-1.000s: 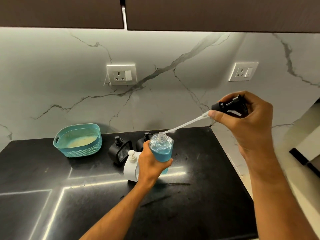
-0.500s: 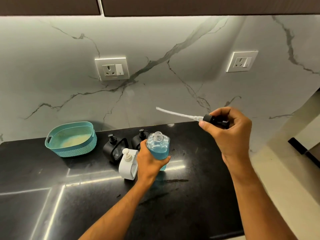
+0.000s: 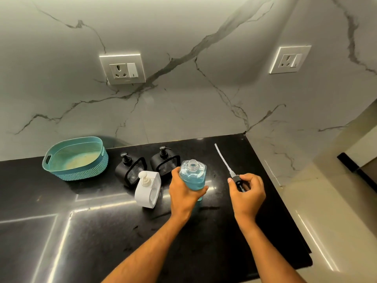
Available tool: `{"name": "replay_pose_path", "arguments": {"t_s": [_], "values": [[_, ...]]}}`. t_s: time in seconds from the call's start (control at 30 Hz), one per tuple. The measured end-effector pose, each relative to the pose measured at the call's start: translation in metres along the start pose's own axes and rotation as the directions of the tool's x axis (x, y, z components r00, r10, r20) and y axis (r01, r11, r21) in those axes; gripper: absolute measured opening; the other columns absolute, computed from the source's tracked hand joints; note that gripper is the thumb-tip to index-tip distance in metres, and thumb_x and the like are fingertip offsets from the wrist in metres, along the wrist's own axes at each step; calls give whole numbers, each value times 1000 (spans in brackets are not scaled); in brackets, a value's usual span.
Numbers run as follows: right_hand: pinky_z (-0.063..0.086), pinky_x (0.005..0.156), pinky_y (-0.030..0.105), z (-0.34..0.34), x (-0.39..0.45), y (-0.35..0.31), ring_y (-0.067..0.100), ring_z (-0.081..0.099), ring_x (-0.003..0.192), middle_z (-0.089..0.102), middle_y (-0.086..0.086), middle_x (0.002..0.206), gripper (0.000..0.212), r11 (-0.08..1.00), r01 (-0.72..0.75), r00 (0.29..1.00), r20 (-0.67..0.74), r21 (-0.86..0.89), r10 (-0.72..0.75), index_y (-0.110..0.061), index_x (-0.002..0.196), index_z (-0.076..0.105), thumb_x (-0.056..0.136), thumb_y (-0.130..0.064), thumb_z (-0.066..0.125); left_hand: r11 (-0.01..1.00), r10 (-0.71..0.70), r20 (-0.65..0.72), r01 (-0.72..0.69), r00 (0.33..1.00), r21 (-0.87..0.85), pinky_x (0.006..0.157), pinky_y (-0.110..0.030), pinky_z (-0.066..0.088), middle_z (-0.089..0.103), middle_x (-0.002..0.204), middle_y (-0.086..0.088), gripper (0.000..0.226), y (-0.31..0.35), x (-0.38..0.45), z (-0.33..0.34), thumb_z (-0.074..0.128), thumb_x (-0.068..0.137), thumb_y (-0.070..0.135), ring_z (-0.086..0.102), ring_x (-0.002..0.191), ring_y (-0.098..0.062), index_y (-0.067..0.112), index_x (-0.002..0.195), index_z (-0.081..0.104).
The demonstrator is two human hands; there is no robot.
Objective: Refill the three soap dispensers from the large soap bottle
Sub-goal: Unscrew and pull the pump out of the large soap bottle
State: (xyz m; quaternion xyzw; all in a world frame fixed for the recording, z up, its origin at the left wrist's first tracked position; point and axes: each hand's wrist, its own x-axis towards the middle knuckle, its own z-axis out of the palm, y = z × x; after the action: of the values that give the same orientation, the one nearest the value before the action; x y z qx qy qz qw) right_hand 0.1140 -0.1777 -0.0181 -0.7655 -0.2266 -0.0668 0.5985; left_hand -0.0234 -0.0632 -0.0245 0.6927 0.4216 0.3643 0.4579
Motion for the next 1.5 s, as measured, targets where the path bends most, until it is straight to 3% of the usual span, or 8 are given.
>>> {"name": "replay_pose_path", "arguments": {"t_s": [0.23, 0.4, 0.53, 0.77, 0.97, 1.13, 1.27, 1.5], "values": [[52, 73, 8, -1, -21, 45, 1, 64, 89, 60, -4, 96, 37, 994, -87, 994, 62, -69, 91, -13, 93, 61, 72, 0, 89, 999, -51, -38, 51, 998, -11, 91, -11, 49, 61, 117, 24, 97, -4, -7, 19, 104, 53, 33, 59, 111, 10, 30, 130, 46], [58, 76, 23, -3, -22, 53, 6, 62, 88, 56, -6, 99, 43, 985, -112, 989, 81, -132, 124, -17, 97, 59, 70, -2, 90, 997, -83, -87, 83, 993, -10, 89, -18, 52, 63, 116, 15, 96, 1, -3, 34, 104, 52, 35, 62, 104, 1, 33, 126, 43], [51, 75, 13, -1, -17, 56, 7, 61, 87, 55, -6, 99, 43, 980, -87, 987, 120, -177, 109, -18, 96, 58, 71, -3, 90, 996, -87, -130, 88, 988, 1, 89, -21, 53, 64, 119, 10, 95, 4, 7, 50, 104, 53, 39, 64, 106, -8, 34, 124, 40], [43, 74, 5, 1, -13, 62, 4, 58, 85, 56, -8, 99, 40, 962, -28, 971, 222, -273, 92, -19, 94, 62, 70, -4, 90, 992, -94, -239, 110, 966, 57, 89, -41, 59, 64, 120, 2, 96, 2, 21, 71, 102, 54, 43, 64, 108, -17, 29, 126, 40], [43, 75, 2, -1, -14, 72, 3, 59, 86, 58, -8, 101, 38, 953, -12, 961, 261, -302, 95, -18, 96, 66, 70, -3, 89, 987, -104, -283, 134, 954, 89, 88, -37, 58, 63, 123, -1, 97, 6, 21, 79, 101, 55, 44, 64, 111, -21, 24, 128, 40], [52, 78, 24, 0, -16, 79, 9, 60, 88, 58, -8, 100, 38, 939, -22, 952, 279, -342, 124, -18, 97, 66, 70, -5, 89, 990, -86, -259, 111, 962, 84, 91, -35, 58, 60, 127, 1, 100, 8, 21, 77, 100, 57, 50, 61, 116, -17, 23, 132, 39], [41, 76, 12, 2, -14, 80, 8, 58, 89, 58, -7, 101, 37, 926, -32, 942, 298, -375, 154, -17, 100, 66, 72, -4, 87, 993, -68, -222, 87, 973, 74, 97, -35, 57, 55, 132, 3, 105, 5, 18, 77, 98, 58, 53, 57, 121, -14, 22, 138, 38], [38, 81, 22, 7, -14, 77, 9, 50, 94, 56, -4, 100, 38, 894, -15, 939, 300, -447, 166, -12, 103, 65, 73, -6, 86, 995, -47, -181, 62, 982, 77, 105, -40, 54, 52, 137, 2, 101, -4, 17, 74, 99, 64, 37, 54, 127, -15, 18, 144, 40]]}}
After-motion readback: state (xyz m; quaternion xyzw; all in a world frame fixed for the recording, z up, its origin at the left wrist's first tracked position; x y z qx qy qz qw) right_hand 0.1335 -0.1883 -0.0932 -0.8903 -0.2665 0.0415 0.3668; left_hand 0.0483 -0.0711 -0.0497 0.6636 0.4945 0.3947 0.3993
